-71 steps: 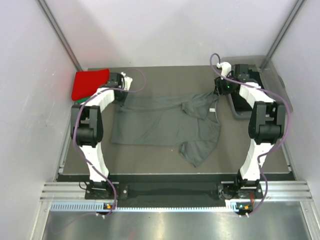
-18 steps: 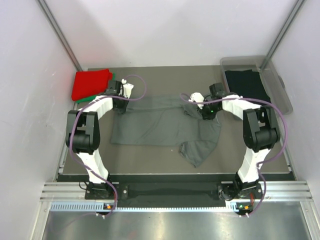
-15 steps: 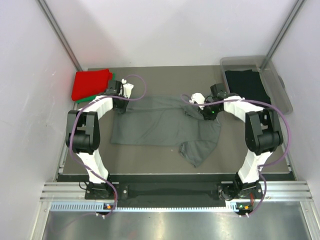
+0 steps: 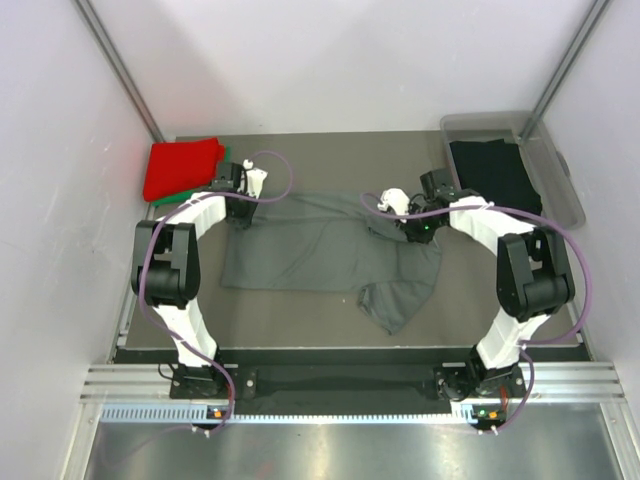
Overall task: Fold and stack the t-shirts
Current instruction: Fold the tshirt
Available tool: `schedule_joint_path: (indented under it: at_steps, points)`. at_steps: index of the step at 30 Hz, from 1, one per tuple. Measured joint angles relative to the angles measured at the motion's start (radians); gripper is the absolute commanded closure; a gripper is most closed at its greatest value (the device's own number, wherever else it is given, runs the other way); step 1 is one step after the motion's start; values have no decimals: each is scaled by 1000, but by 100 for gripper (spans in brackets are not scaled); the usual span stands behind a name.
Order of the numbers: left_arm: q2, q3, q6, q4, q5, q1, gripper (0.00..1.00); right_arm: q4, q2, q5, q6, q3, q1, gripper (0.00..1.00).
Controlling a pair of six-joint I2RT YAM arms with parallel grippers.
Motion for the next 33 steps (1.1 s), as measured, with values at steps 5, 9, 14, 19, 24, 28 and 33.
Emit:
schedule_joint_path:
  at_steps: [5,9,14,19,24,28,33]
  points:
    - [0,-2,0,1,-4,0,79,-11,0,-16,20,-11,20,93]
    - [0,-5,0,3,-5,0,79,-16,0,-28,43,-11,31,86]
    - [0,-6,0,7,-10,0,79,-26,-21,-65,104,-3,33,75]
    - [0,-6,0,8,-19,0,78,-12,-62,-64,183,61,32,69]
    - [-1,-7,0,8,-24,0,78,58,-81,9,192,75,30,69]
    - [-3,-8,0,10,-26,0,78,103,-29,56,195,82,8,72]
    - [24,42,6,-10,-48,1,78,125,118,95,223,164,-46,74]
